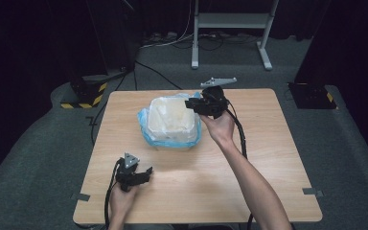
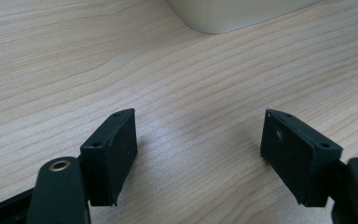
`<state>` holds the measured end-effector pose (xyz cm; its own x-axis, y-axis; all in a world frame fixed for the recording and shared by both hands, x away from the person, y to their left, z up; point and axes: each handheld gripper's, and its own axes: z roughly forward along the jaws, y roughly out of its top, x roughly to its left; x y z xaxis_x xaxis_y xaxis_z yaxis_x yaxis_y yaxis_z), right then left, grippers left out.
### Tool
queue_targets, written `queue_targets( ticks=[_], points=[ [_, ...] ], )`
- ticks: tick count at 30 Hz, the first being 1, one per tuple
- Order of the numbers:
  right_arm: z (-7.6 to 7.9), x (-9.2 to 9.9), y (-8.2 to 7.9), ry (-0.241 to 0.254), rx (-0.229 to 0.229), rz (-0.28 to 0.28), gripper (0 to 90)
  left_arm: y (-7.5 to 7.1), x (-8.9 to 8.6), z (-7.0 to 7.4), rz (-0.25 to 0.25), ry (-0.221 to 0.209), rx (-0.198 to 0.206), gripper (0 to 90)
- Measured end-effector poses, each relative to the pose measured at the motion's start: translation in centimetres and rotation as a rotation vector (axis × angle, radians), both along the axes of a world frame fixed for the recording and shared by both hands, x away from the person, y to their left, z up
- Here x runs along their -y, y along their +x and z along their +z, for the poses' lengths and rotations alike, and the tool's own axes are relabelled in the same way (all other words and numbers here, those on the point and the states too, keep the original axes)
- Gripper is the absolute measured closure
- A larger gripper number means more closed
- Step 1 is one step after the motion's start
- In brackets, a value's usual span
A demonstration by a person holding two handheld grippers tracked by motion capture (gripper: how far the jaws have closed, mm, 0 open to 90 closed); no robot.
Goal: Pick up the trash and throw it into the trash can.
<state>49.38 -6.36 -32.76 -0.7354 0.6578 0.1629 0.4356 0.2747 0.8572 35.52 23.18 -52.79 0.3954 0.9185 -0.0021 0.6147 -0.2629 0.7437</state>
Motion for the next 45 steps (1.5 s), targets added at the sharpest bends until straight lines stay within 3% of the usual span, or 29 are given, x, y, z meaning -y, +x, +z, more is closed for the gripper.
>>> queue_targets(
  ticks=[12,29,45],
  points=[
    [0.9,1.1,-1.3,-0.008,0.059,0.008,68.3,0.0,0.0,0.0,0.000,0.000,0.001,26.8],
    [1.1,4.4,-3.2,0.026,0.081,-0.006,66.8,0.0,0.0,0.0,0.000,0.000,0.000,26.8],
    [0.8,6.4,-4.5,0.052,0.079,-0.009,66.1,0.0,0.0,0.0,0.000,0.000,0.002,26.8]
  ],
)
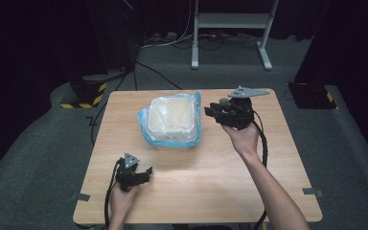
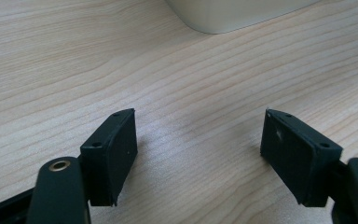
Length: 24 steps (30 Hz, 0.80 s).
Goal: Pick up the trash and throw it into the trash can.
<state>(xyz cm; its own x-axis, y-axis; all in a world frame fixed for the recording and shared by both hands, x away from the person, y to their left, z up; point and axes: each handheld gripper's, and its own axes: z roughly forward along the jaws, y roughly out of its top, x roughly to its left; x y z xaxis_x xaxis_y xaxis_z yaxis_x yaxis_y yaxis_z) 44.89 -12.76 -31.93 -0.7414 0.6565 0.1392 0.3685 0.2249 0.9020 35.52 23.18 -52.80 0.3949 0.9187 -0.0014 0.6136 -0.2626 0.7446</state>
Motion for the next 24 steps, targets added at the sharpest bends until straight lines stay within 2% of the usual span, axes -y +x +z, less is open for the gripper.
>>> queue_targets(
  ticks=[3,7,24],
  points=[
    [-0.1,0.4,-0.4,0.021,-0.007,0.008,65.7,0.0,0.0,0.0,0.000,0.000,0.000,26.8],
    [-0.2,1.1,-1.0,0.022,-0.002,0.002,65.4,0.0,0.0,0.0,0.000,0.000,0.000,26.8],
    [-1.7,5.0,-2.7,0.062,-0.008,-0.057,64.7,0.0,0.0,0.0,0.000,0.000,0.000,26.8]
  ],
)
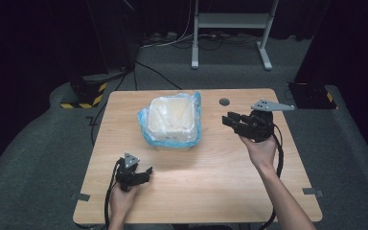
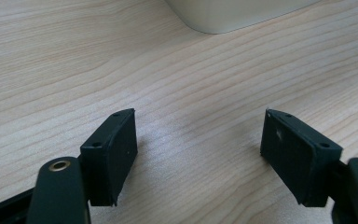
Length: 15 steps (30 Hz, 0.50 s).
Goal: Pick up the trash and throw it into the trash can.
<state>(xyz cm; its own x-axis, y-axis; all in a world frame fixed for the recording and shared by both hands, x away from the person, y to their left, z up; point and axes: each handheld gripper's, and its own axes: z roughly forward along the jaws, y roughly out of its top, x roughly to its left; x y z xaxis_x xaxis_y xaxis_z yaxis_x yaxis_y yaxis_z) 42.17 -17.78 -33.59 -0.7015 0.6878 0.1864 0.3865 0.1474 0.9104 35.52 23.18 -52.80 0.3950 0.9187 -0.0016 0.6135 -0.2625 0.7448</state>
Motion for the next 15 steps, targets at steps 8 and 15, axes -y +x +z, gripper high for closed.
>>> queue_targets(
  ticks=[8,15],
  points=[
    [-1.5,1.7,-0.6,0.032,-0.016,-0.036,64.5,0.0,0.0,0.0,0.000,0.000,0.000,26.8],
    [-2.4,2.9,-1.2,0.040,-0.021,-0.059,64.5,0.0,0.0,0.0,0.000,0.000,0.000,26.8]
  ],
)
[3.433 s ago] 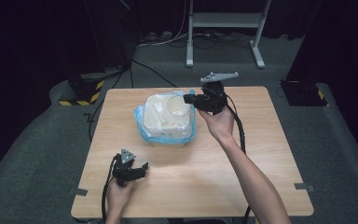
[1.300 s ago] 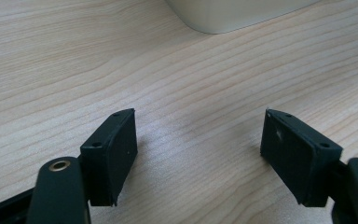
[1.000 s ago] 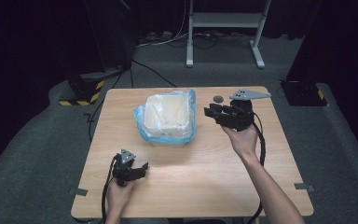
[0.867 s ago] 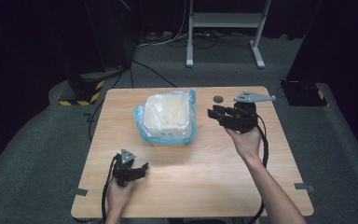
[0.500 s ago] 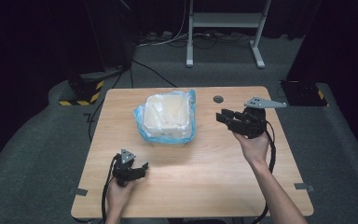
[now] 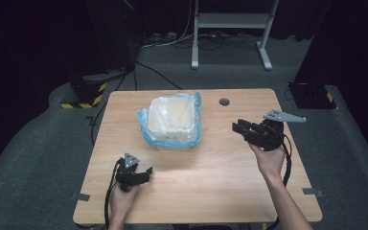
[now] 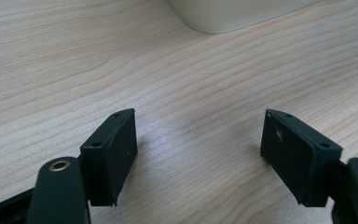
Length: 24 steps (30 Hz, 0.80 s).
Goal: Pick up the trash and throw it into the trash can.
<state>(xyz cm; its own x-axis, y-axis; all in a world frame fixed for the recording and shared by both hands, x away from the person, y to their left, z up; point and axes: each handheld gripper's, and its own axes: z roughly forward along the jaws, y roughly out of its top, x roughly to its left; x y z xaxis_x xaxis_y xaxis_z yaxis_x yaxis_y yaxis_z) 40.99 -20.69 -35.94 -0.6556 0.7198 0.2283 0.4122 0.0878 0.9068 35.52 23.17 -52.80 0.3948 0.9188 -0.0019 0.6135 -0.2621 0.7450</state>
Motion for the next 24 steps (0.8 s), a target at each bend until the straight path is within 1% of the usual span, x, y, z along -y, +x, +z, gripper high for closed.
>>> queue_targets(
  ticks=[2,5,7,11,16,24],
  points=[
    [-0.2,0.2,-0.2,0.001,-0.002,-0.006,64.4,0.0,0.0,0.0,0.000,0.000,0.000,26.7],
    [-1.0,0.4,-0.6,-0.031,0.000,-0.017,63.6,0.0,0.0,0.0,0.000,0.000,0.000,26.8],
    [-1.6,0.5,-0.8,-0.040,-0.005,-0.026,63.6,0.0,0.0,0.0,0.000,0.000,0.000,26.8],
    [-2.8,0.9,-1.0,-0.041,-0.026,-0.039,63.6,0.0,0.0,0.0,0.000,0.000,0.000,26.8],
    [-3.8,1.0,-1.3,-0.053,-0.030,-0.048,63.7,0.0,0.0,0.0,0.000,0.000,0.000,26.7],
    [-5.5,1.3,-1.5,-0.058,-0.045,-0.067,63.6,0.0,0.0,0.0,0.000,0.000,0.000,26.8]
  ],
)
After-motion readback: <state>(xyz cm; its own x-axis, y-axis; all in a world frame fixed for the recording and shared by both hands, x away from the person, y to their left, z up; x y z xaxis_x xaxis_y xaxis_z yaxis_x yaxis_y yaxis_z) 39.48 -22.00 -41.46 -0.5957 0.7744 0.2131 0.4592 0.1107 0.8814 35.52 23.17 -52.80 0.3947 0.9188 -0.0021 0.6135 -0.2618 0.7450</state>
